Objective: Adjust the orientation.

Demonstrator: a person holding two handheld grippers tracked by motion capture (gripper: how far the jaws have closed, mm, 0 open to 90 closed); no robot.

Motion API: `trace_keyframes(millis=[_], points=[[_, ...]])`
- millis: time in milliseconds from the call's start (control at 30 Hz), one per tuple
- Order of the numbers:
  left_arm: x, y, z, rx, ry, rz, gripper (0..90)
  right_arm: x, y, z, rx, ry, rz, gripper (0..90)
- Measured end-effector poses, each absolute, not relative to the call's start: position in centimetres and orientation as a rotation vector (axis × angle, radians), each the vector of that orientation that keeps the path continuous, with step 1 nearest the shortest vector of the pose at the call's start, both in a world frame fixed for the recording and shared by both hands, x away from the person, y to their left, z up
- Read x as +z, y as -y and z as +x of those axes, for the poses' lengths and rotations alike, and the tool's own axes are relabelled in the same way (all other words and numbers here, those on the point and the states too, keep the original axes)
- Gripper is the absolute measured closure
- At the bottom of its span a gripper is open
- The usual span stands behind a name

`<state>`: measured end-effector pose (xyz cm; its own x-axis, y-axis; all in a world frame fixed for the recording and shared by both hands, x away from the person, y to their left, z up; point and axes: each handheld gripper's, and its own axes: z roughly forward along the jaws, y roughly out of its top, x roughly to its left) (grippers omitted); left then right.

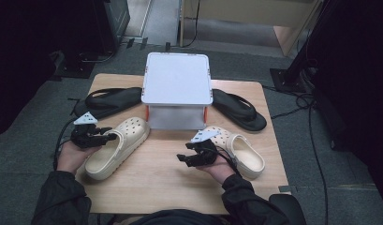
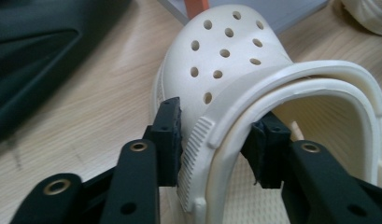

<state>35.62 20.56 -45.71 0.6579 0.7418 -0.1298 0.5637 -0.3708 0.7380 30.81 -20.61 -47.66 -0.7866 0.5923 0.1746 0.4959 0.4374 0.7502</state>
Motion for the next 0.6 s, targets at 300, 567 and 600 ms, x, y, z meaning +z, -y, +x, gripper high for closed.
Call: trace_keyframes(millis=[300,567,600], points=[[-44.9,-21.2,35.5,0.298,-1.021,2.054,74.4,-47.6,20.6,30.8,1.281,-2.563,0.982,39.4],[-44.0,-20.8,35.0,0.270,-0.993,2.039,76.5,-47.5,20.7,30.8,1.289,-2.559,0.984,40.0],[-43.9,-20.6,34.9,0.256,-0.986,2.035,76.5,-47.5,20.7,30.8,1.289,-2.559,0.986,40.1]])
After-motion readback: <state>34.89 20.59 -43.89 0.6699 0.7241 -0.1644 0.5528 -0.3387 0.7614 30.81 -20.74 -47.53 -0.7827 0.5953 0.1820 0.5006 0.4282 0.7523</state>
